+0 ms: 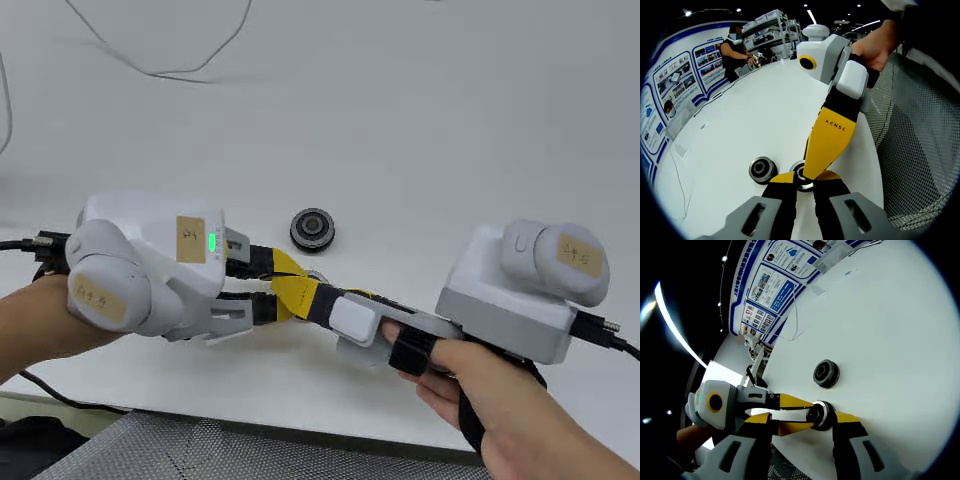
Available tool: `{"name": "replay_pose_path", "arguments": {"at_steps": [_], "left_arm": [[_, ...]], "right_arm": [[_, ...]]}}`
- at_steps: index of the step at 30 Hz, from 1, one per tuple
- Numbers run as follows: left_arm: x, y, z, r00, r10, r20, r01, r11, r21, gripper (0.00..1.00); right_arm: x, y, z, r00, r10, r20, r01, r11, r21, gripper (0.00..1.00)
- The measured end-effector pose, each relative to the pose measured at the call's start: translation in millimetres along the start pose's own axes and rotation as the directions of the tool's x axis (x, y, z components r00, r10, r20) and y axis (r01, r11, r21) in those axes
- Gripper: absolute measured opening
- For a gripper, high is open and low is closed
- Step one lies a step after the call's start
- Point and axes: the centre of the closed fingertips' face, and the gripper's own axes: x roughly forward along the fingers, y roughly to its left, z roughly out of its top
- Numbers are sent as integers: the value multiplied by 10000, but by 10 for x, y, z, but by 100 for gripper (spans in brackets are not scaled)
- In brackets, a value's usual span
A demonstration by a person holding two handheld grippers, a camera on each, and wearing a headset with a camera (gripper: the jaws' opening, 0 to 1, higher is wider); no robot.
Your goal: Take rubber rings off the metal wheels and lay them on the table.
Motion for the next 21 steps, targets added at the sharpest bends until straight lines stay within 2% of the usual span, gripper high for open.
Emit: {"name": "replay_pose_path", "arguments": {"at_steps": [7,21], "left_arm": [[7,4,-16,10000,-11,-13,11,10000,24,12],[6,-26,7,10000,-56,5,56,10000,19,12]], "right_arm": [[-3,2,-1,10000,-3,-1,3,9998,204,51],[-16,52,-6,10000,47,-86,-43,9991,421,59]]}}
